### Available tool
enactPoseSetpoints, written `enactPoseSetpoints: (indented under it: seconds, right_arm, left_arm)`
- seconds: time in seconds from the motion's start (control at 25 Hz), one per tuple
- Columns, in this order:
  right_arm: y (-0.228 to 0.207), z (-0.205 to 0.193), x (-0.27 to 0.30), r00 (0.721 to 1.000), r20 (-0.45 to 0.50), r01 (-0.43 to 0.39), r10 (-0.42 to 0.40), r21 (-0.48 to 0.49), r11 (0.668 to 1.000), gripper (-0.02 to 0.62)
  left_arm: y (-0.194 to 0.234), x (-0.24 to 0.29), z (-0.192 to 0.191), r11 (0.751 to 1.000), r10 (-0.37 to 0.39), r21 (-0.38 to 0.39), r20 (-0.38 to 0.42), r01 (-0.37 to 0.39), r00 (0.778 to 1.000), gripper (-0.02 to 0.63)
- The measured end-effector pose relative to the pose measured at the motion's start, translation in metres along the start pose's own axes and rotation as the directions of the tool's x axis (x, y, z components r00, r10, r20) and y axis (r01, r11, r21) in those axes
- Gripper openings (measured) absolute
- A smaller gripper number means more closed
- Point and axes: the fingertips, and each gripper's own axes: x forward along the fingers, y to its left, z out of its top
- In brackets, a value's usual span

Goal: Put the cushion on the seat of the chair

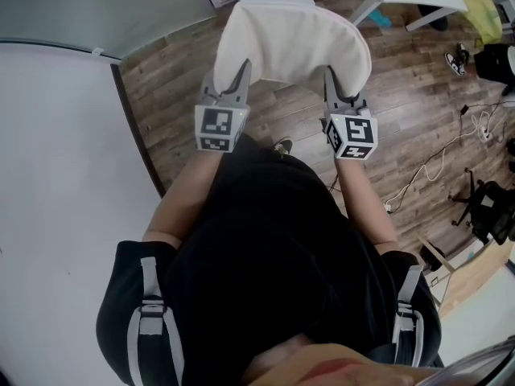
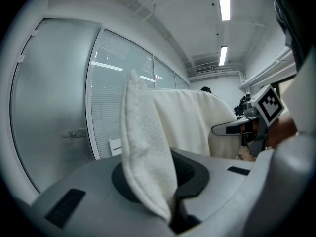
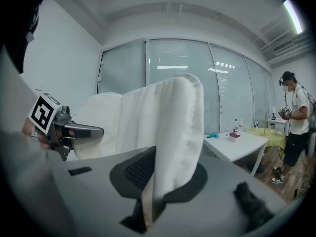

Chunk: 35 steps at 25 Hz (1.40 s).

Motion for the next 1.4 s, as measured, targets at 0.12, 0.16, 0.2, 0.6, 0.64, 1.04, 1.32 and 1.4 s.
enactPoseSetpoints:
  seconds: [0.12,0.16,0.2,0.6,0.64,1.04,1.32,1.4]
  right_arm:
    - [-0.001,-0.001,0.004,1.000,-0.001,-0.011,0.011,0.002,1.000,0.046]
    - [-0.002,-0.001,0.007,1.000,-0.003,-0.016,0.016,0.002,1.000,0.046]
    - [-0.004,-0.001,0.010,1.000,-0.005,-0.017,0.017,0.002,1.000,0.046]
    - [-0.026,0.020,0.074,1.000,-0.015,0.013,-0.013,-0.015,1.000,0.046]
    - [-0.027,0.023,0.081,1.000,-0.015,0.016,-0.017,-0.017,1.000,0.046]
    - [-0.022,0.045,0.172,0.998,-0.053,0.040,-0.041,-0.022,0.999,0.046]
    - [-0.017,0.060,0.220,0.996,-0.053,0.069,-0.071,-0.035,0.997,0.046]
    - [-0.018,0.063,0.229,0.996,-0.054,0.074,-0.076,-0.038,0.997,0.046]
  left_arm:
    - [0.001,0.004,-0.002,1.000,0.002,0.000,-0.005,-0.002,1.000,0.055]
    - [0.002,0.007,-0.001,1.000,0.003,0.000,-0.006,-0.003,1.000,0.055]
    - [0.003,0.011,-0.001,1.000,0.004,-0.001,-0.007,-0.004,1.000,0.055]
    - [0.046,0.073,0.012,1.000,-0.029,-0.007,0.009,0.029,1.000,0.055]
    - [0.052,0.078,0.014,0.999,-0.032,-0.008,0.010,0.032,0.999,0.055]
    - [0.130,0.137,0.017,0.997,-0.073,-0.032,0.006,0.074,0.997,0.055]
    - [0.177,0.169,0.018,0.994,-0.099,-0.038,0.013,0.099,0.995,0.055]
    - [0.183,0.176,0.020,0.993,-0.105,-0.042,0.015,0.106,0.994,0.055]
